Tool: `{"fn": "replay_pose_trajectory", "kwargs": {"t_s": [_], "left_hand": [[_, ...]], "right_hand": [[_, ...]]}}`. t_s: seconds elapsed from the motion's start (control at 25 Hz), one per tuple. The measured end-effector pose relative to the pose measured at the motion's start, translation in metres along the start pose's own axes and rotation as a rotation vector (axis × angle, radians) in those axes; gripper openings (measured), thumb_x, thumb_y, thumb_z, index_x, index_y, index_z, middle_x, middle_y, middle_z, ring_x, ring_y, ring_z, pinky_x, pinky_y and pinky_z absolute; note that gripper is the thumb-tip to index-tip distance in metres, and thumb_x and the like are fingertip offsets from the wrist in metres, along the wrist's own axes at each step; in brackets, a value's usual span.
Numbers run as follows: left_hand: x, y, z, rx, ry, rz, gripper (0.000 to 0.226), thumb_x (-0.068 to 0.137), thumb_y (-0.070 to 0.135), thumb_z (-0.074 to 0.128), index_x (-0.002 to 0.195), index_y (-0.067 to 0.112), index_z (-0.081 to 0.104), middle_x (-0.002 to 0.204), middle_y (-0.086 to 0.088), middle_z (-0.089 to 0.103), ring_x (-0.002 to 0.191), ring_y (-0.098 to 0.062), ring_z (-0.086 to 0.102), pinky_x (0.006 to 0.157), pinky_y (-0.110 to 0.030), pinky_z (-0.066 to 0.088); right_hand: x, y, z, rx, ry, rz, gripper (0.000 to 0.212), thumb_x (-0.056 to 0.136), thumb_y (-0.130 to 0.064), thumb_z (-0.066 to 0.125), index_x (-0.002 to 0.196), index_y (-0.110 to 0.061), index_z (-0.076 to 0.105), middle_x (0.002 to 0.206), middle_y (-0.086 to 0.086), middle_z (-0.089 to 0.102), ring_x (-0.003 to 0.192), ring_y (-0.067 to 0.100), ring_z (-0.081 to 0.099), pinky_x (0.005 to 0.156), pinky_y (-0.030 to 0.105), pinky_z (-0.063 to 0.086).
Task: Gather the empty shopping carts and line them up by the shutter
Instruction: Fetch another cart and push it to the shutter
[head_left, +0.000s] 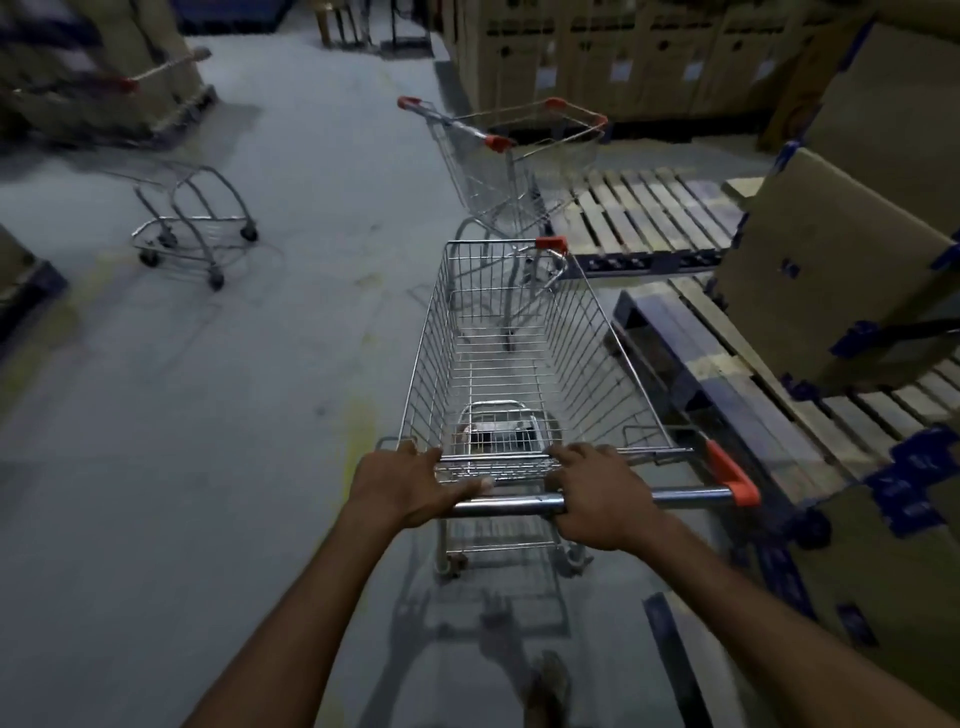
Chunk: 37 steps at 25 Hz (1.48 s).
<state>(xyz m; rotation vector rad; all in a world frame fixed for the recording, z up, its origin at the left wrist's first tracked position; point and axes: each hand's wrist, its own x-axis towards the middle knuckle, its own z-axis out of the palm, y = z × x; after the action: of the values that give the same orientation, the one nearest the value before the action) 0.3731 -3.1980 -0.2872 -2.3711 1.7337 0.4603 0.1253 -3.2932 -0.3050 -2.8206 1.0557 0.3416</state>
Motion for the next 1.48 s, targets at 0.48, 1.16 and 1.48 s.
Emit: {"fn": "replay_pose_trajectory", "kwargs": {"t_s": [0.48, 1.16, 1.48], "left_hand": [[-0.155, -0.085, 0.087, -0.164, 0.326, -0.198, 0.064, 0.091, 0.076, 0.027, 0.135, 0.041, 0.058, 0.152, 0.015, 0.045, 0.140, -0.019, 0.039, 0.114, -0.047, 0.029], [-0.315, -0.084, 0.140, -0.357, 0.132, -0.738, 0.074, 0.073, 0.094, 0.044, 0.123, 0.044, 0.066, 0.163, 0.021, 0.025, 0.148, -0.010, 0.028, 0.116, -0.062, 0.016], [-0.418, -0.103, 0.178, -0.438, 0.182, -0.985, 0.097, 0.065, 0.097, 0.033, 0.147, 0.047, 0.041, 0.163, 0.023, 0.025, 0.149, -0.009, 0.027, 0.119, -0.060, 0.015]], "right_hand": [[0.004, -0.125, 0.008, -0.068, 0.013, -0.388, 0.049, 0.081, -0.059, 0.054, 0.117, -0.032, 0.074, 0.158, 0.001, 0.045, 0.140, 0.025, 0.044, 0.111, 0.048, 0.035], [0.023, -0.257, 0.001, -0.188, -0.054, -0.920, 0.042, 0.078, -0.043, 0.056, 0.111, -0.026, 0.075, 0.164, -0.013, 0.032, 0.147, 0.016, 0.033, 0.099, 0.042, 0.050], [-0.014, -0.369, 0.019, -0.208, -0.058, -1.094, 0.040, 0.073, -0.038, 0.058, 0.107, -0.025, 0.077, 0.161, -0.012, 0.038, 0.146, 0.015, 0.035, 0.098, 0.041, 0.053]]}}
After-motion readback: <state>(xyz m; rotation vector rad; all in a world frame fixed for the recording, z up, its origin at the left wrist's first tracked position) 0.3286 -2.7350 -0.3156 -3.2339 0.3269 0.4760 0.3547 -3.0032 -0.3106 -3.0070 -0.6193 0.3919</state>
